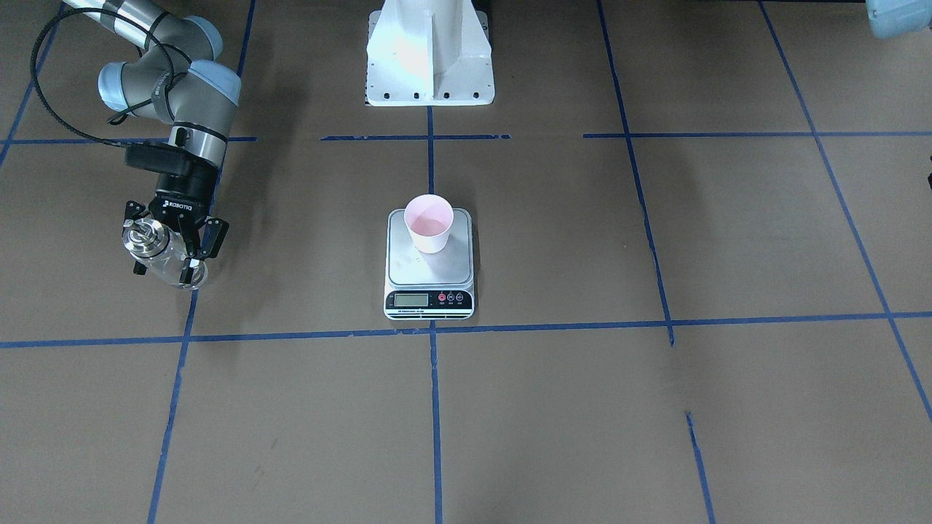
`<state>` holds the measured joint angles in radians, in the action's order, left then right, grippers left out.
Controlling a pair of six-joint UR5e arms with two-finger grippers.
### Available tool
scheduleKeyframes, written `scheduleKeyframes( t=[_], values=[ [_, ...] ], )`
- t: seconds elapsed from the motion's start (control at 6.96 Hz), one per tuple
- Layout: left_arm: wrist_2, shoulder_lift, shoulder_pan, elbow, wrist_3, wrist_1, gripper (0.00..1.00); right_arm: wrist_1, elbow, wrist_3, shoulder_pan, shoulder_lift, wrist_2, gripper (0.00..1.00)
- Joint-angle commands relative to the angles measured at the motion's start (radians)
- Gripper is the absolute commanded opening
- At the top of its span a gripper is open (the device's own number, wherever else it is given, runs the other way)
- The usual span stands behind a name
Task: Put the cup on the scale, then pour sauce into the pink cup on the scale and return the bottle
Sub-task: 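Hold the upright bottle beside the table edge with the right gripper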
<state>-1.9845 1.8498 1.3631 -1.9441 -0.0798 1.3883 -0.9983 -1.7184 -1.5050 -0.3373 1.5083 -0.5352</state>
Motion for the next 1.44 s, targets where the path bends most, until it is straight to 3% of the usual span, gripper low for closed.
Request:
scheduleKeyframes(
  t=[0.0, 1.29],
  values=[
    [0.0, 0.0, -0.001, 0.001, 0.0, 0.0, 1.0, 0.04, 0.031, -0.007, 0.003, 0.001, 0.023, 0.0],
    [0.0, -0.001, -0.001, 0.004, 0.0, 0.0, 1.0, 0.04, 0.056, -0.009, 0.012, 0.0, 0.041, 0.0]
  ],
)
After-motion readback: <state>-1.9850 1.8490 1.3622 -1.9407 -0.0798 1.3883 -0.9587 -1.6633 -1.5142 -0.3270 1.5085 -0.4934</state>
